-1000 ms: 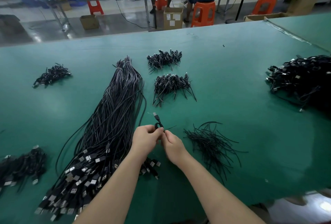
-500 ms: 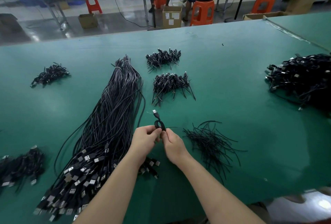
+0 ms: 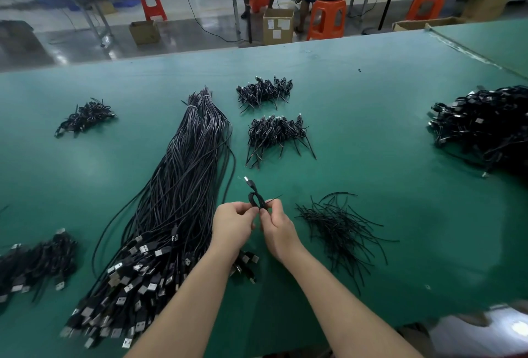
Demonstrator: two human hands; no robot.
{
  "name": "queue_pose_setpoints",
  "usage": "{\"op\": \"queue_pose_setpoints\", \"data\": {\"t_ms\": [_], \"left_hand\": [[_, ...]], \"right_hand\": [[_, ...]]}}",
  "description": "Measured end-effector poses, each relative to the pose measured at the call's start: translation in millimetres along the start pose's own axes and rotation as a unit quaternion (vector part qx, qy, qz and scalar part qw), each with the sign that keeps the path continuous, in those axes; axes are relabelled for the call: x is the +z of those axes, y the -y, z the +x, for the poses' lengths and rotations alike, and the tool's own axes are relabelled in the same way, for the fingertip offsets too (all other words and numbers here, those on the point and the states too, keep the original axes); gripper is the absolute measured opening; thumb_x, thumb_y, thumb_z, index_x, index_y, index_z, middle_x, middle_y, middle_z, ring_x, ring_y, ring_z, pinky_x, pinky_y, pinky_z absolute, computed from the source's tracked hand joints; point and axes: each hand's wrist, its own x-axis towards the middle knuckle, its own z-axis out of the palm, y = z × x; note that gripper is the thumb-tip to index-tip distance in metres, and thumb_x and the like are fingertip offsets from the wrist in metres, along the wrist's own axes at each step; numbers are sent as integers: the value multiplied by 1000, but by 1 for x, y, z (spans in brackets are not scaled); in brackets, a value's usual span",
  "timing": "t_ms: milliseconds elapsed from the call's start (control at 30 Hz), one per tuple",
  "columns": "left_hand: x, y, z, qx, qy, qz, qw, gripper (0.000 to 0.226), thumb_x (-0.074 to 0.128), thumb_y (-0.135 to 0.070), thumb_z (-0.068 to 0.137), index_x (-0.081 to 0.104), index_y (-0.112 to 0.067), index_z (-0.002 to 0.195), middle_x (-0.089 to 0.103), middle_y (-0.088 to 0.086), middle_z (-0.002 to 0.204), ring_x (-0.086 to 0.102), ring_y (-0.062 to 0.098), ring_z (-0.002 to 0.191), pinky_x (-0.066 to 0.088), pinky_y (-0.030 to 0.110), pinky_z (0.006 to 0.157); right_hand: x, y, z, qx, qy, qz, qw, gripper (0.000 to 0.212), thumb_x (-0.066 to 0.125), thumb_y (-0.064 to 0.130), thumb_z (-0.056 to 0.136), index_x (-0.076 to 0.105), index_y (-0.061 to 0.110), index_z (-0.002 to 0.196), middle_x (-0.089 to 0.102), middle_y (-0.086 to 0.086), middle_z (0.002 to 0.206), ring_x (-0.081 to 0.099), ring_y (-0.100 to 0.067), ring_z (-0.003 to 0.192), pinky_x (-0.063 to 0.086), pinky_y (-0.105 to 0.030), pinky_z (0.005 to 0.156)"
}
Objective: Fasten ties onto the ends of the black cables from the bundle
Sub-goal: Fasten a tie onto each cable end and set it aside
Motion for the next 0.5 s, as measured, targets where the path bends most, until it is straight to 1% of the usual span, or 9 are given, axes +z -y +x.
{"op": "queue_pose_setpoints", "data": {"t_ms": [67,133,167,233,333,367,433,500], "left_hand": [[0,-1,2,13,0,45,999,12,67,-17,95,77,-18,87,65,-6,59,57,10,55,46,24,56],[0,-3,3,35,-1,111,993,19,66,-19,95,73,-26,78,66,-8,63,56,8,56,40,17,49],[0,-3,4,47,-4,144,988,23,66,-20,95,69,-29,74,67,-9,65,56,7,56,38,15,46],[0,-3,5,65,-7,191,979,22,64,-20,96,68,-27,75,67,-9,68,57,6,58,35,10,42],[-2,-4,6,83,-14,232,969,15,62,-19,98,74,-17,90,66,-11,74,59,3,64,34,10,46],[-3,-4,6,91,-16,241,966,14,62,-19,98,74,-16,92,66,-10,75,59,3,65,35,11,48],[-4,-3,5,113,-23,267,957,15,61,-19,99,73,-14,93,66,-5,78,60,6,67,39,16,52],[-3,-3,5,131,-29,294,946,18,59,-20,99,72,-10,91,65,2,84,60,13,70,43,23,56]], "right_hand": [[0,0,1,-1,1,-10,1000,12,38,32,107,43,22,112,59,10,88,57,-16,83,41,-36,71],[0,-1,1,-4,1,-14,1000,8,37,32,107,40,26,111,57,11,85,54,-8,78,37,-31,65],[0,-1,1,-5,-1,-14,1000,7,37,32,107,40,27,111,57,10,84,53,-7,77,37,-30,64],[0,-1,1,-6,-2,-13,1000,7,37,31,107,39,28,112,57,8,82,53,-9,74,38,-32,64],[0,-1,2,-10,-3,-14,1000,7,37,31,107,39,28,113,56,6,78,51,-11,70,37,-33,62],[0,-1,2,-13,-3,-16,1000,7,36,31,107,39,28,113,55,6,77,51,-11,69,36,-33,61],[1,-2,2,-19,-4,-21,1000,7,37,31,107,39,28,112,54,6,73,49,-12,64,36,-33,59],[1,-2,1,-23,-6,-22,999,4,37,31,106,38,30,111,53,5,69,48,-13,61,35,-34,58]]}}
